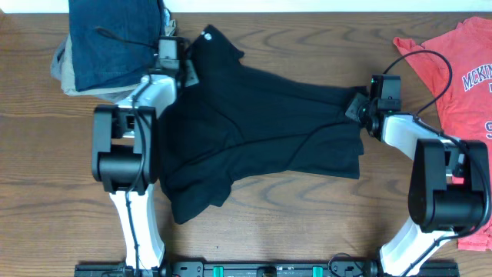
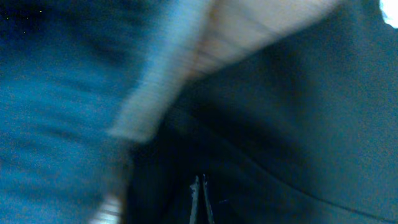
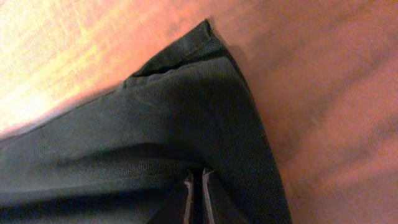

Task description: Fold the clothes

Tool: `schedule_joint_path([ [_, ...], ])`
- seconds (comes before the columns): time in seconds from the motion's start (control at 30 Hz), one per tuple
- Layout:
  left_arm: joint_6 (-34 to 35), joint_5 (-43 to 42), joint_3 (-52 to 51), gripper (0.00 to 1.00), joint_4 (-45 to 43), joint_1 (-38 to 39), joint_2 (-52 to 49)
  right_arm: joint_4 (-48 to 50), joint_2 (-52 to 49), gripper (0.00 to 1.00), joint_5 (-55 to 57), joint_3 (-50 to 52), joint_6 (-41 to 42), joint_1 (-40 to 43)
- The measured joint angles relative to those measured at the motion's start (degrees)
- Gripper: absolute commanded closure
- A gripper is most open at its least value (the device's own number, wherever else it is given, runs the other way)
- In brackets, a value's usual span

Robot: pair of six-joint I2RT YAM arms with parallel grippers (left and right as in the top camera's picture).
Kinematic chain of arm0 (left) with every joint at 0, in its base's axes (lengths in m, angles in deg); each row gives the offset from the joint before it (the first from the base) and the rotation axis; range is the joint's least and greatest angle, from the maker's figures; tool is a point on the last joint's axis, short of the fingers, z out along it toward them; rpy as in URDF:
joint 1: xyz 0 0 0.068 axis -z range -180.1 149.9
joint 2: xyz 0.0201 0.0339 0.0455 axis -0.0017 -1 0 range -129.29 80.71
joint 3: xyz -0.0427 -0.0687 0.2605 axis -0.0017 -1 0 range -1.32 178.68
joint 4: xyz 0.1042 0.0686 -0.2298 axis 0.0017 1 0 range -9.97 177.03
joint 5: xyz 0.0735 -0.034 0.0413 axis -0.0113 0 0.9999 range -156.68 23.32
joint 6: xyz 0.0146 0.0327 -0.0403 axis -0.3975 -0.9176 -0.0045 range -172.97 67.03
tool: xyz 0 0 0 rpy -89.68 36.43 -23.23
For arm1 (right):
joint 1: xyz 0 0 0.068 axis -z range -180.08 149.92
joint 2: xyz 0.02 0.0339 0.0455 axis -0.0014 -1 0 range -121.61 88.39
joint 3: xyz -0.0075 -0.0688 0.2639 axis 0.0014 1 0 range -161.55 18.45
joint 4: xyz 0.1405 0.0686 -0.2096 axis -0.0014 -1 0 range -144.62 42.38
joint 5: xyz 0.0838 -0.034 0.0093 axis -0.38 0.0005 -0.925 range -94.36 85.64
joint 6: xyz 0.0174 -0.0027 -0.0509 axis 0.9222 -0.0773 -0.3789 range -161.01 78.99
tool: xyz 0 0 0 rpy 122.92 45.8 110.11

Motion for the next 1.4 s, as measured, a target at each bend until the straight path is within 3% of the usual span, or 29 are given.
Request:
schedule_joint_path([
  [0.17,0.0,0.7,0.0,0.93,-0.6,-0.9,-0.1,0.0,-5.6,0.91,-0.5,-7.1,-0.8,0.0],
  [0.27,0.0,1.3,0.0,0.93,-0.7,-0.6,-0.2,-5.0,-8.4,0.89,-0.9,-13.2,-2.2,0.0],
  [0.47,0.3,1.3,0.5,0.83,0.6,-0.1,0.0,-16.6,-12.9,0.81,-0.8,-25.8,-6.6,0.0],
  [0.57,0.6,0.4,0.5,0.74,3.0,0.3,1.1,-24.4,-13.5,0.47,-0.6,-33.0,-7.7,0.2],
  [0.63,0.7,-0.6,0.5,0.68,5.5,0.3,2.9,-29.8,-13.5,0.20,-0.2,-38.8,-8.7,0.2],
  [0.7,0.8,-1.1,0.5,0.59,8.7,0.3,5.8,-35.7,-13.5,0.08,0.0,-44.7,-9.1,0.2],
  [0.73,0.7,-1.2,0.5,0.46,10.5,0.3,7.5,-38.8,-13.5,0.03,0.0,-47.1,-9.2,0.2],
  [0.8,0.7,-2.1,0.5,0.22,14.9,0.3,12.3,-45.5,-13.5,0.01,-0.2,-51.6,-9.8,0.2],
  [0.9,0.6,-3.8,0.6,0.01,21.7,0.3,20.4,-55.9,-13.5,0.01,-1.4,-57.0,-10.0,0.2],
  [1.07,1.0,-8.3,0.7,0.02,37.2,0.3,32.8,-69.4,-13.4,0.01,-4.4,-61.9,-9.9,0.2],
  [1.4,1.0,-11.5,0.8,0.02,63.0,0.4,48.7,-83.4,-6.3,0.01,-5.4,-62.1,-9.5,-0.1],
])
